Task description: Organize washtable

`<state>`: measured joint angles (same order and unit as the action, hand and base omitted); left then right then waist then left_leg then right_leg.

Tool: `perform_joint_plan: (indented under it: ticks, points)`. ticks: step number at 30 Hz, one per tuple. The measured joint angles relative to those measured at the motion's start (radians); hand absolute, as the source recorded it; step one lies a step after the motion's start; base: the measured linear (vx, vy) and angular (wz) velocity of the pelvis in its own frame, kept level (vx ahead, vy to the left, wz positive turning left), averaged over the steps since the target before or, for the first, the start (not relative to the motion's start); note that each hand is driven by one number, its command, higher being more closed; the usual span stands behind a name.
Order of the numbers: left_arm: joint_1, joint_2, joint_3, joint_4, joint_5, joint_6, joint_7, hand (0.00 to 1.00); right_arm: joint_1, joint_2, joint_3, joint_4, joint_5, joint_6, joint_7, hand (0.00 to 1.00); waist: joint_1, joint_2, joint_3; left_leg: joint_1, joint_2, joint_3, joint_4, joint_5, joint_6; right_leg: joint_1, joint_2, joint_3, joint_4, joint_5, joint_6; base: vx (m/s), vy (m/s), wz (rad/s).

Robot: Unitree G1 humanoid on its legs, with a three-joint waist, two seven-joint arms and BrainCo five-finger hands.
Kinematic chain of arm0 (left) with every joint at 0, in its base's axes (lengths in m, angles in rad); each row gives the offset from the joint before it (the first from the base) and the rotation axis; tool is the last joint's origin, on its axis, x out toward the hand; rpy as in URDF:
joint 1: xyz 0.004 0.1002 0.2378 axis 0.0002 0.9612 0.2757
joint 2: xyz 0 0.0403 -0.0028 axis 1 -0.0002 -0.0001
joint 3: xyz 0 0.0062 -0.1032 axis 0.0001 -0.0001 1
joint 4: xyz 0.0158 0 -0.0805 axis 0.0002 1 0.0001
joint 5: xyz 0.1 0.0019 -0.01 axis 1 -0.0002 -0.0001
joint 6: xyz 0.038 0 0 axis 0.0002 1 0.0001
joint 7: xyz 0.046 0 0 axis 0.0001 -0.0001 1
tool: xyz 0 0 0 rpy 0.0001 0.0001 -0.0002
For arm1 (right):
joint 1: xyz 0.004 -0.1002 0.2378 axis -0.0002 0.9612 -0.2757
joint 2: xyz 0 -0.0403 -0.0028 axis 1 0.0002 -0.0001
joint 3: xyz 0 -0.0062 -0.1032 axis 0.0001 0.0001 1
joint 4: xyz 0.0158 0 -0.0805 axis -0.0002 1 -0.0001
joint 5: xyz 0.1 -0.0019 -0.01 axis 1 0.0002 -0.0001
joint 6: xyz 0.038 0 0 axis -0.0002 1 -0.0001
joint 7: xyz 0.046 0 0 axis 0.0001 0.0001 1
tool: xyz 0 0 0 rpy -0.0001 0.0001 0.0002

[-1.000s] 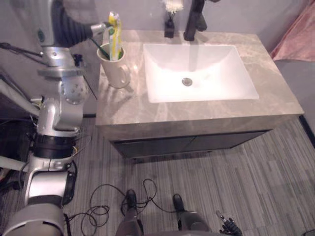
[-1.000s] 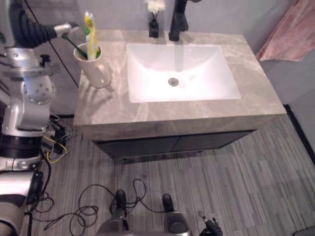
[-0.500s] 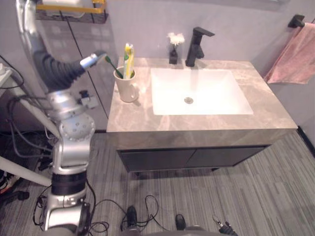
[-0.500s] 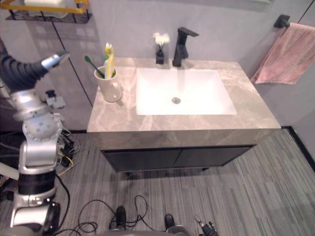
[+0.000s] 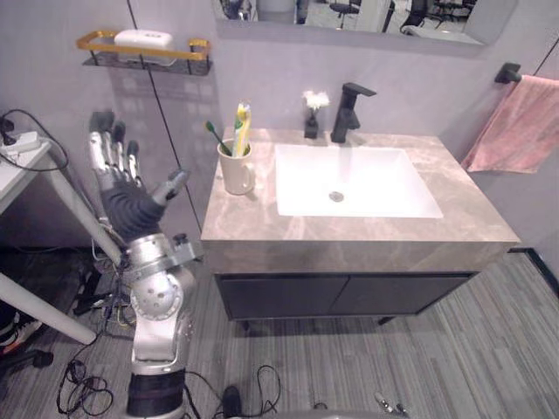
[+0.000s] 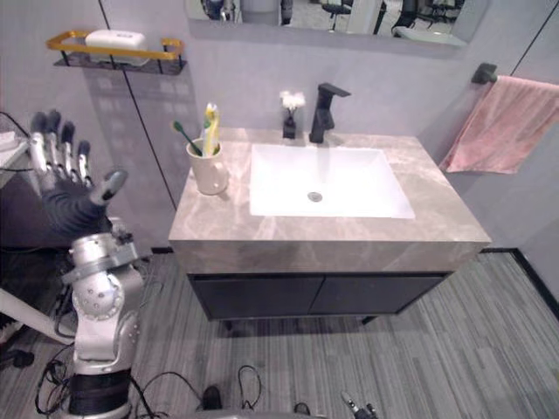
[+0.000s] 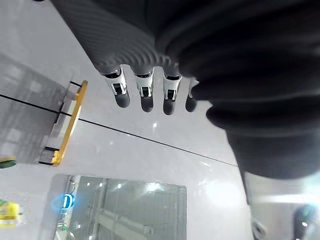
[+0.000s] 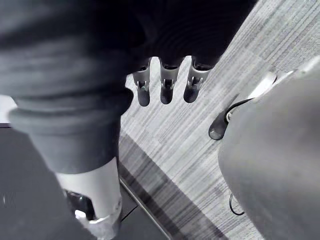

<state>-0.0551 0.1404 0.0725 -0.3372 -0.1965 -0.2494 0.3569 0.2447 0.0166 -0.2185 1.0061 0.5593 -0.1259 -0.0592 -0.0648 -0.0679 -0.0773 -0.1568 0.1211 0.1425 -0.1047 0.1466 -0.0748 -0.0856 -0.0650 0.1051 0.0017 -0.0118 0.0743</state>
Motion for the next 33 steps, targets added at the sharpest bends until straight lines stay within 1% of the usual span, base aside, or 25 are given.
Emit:
perform_joint_plan:
  ticks: [5,9,14,19,26,28,29,31,32,33]
  points:
    - [0.022,-0.005,-0.001,0.06,-0.03,0.006,-0.032,1.0,0.005,0.004,-0.003,0.001,0.0,0.0,-0.004,0.0,-0.001,0.0,0.0,0.0,0.001,0.0,0.0,0.0,0.0,0.0,0.0,-0.003,0.002,-0.004,0.006,-0.02,0.007,0.01]
    - [0.04,-0.023,-0.002,0.098,-0.034,0.016,-0.048,1.0,0.01,0.011,-0.021,0.008,0.0,0.0,-0.005,0.0,-0.001,-0.004,-0.003,0.0,0.001,0.0,0.0,0.0,0.0,-0.001,0.0,-0.003,0.004,-0.007,0.01,0.0,0.0,0.0]
    - [0.04,-0.025,-0.006,0.146,-0.034,0.028,-0.054,1.0,0.01,0.013,-0.021,0.01,-0.001,0.0,-0.007,0.0,-0.003,-0.008,-0.005,-0.002,0.001,0.0,0.0,0.0,0.0,-0.007,-0.001,-0.003,0.011,-0.011,0.016,0.0,0.0,0.0]
    - [0.039,-0.025,-0.041,0.181,-0.03,0.045,-0.071,1.0,0.01,0.015,-0.021,0.02,-0.002,0.0,-0.012,0.0,-0.004,-0.016,-0.011,-0.006,0.001,0.0,0.0,0.0,0.0,-0.012,-0.001,-0.003,0.013,-0.012,0.018,-0.01,0.003,0.0]
    - [0.033,-0.01,-0.067,0.194,-0.027,0.049,-0.072,1.0,0.01,0.015,-0.021,0.027,-0.011,0.0,-0.028,0.0,-0.008,-0.022,-0.012,-0.038,0.001,0.005,0.0,0.0,0.0,-0.047,-0.002,-0.002,0.015,-0.01,0.022,-0.02,0.01,-0.01]
    - [0.021,-0.006,-0.071,0.226,-0.026,0.048,-0.072,1.0,0.007,0.015,-0.021,0.026,-0.012,-0.001,-0.029,0.0,-0.007,-0.025,-0.002,-0.032,-0.003,0.008,0.0,0.0,0.0,-0.04,-0.009,-0.013,0.012,-0.014,0.029,-0.01,0.02,0.0]
    - [0.005,0.001,-0.071,0.272,-0.026,0.052,-0.071,1.0,0.007,0.017,-0.021,0.025,-0.012,-0.001,-0.029,0.0,-0.007,-0.025,-0.001,-0.032,-0.004,0.009,0.0,0.0,0.0,-0.041,-0.011,-0.017,0.012,-0.015,0.03,-0.02,0.032,0.0]
    - [-0.004,0.01,-0.072,0.288,-0.026,0.057,-0.07,1.0,0.004,0.018,-0.02,0.023,-0.013,-0.001,-0.029,0.0,-0.008,-0.027,0.006,-0.033,-0.003,0.009,0.0,0.0,0.0,-0.041,-0.011,-0.018,0.011,-0.018,0.034,0.0,0.0,0.0]
    - [-0.016,0.016,-0.073,0.297,-0.026,0.057,-0.069,1.0,-0.001,0.02,-0.02,0.021,-0.016,-0.001,-0.029,0.0,-0.007,-0.024,0.02,-0.033,-0.003,0.009,0.0,0.0,0.0,-0.041,-0.011,-0.02,0.011,-0.019,0.035,0.0,0.0,0.0]
    - [-0.025,0.023,-0.076,0.301,-0.025,0.057,-0.067,1.0,-0.006,0.02,-0.02,0.017,-0.02,-0.001,-0.03,0.0,-0.007,-0.029,0.028,-0.035,-0.003,0.009,0.0,0.0,0.0,-0.043,-0.011,-0.02,0.009,-0.02,0.034,0.0,0.0,0.0]
